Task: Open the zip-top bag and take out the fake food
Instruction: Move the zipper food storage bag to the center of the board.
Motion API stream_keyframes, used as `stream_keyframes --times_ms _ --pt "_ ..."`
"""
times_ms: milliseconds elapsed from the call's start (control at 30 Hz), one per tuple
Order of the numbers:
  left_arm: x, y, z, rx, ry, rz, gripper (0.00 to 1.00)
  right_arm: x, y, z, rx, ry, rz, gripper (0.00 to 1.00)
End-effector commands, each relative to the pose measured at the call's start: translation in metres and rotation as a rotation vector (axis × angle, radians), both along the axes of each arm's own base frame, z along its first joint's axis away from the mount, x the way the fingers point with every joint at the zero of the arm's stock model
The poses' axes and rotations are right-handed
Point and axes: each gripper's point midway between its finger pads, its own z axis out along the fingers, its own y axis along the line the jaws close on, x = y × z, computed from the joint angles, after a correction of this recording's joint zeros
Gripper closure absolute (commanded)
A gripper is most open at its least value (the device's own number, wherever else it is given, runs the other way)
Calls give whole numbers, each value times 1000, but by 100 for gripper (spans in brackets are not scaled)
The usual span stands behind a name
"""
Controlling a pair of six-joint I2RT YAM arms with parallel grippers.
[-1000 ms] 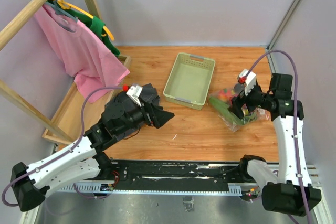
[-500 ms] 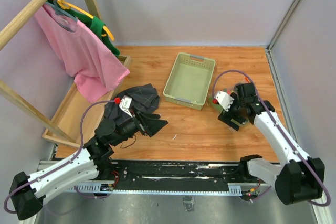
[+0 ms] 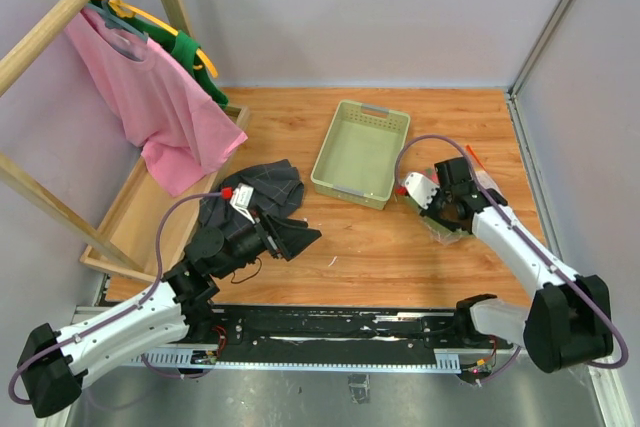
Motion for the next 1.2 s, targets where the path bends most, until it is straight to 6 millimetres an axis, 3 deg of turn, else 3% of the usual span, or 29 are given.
stream_keyframes --times_ms 0,267,400,500,567,667,733,833,967,1167 --pt "-2 -1 1 -10 -22 -11 5 -2 7 24 72 -79 2 99" --pt "-10 -3 2 -4 -46 -57 6 -18 42 86 316 -106 87 99" --pt "-12 -2 0 -10 -37 -58 6 -54 82 95 493 51 284 99" --pt "-13 -2 0 -17 -31 -60 7 -92 114 89 590 209 443 99" --pt "-13 -1 -1 -18 -29 -59 7 -106 127 83 606 269 506 88" --pt "-13 -1 0 -22 -27 -60 7 -106 136 89 633 277 527 47" --pt "-14 -2 1 -24 -27 -64 8 -102 131 100 619 248 514 30" --pt "-16 -3 1 -26 -24 -77 8 -76 109 116 666 142 364 17" --pt "-17 -4 -5 -19 -11 -87 9 -39 50 108 694 63 22 16" --pt "-22 -7 -13 1 3 -121 10 -33 -34 76 633 77 -236 15"
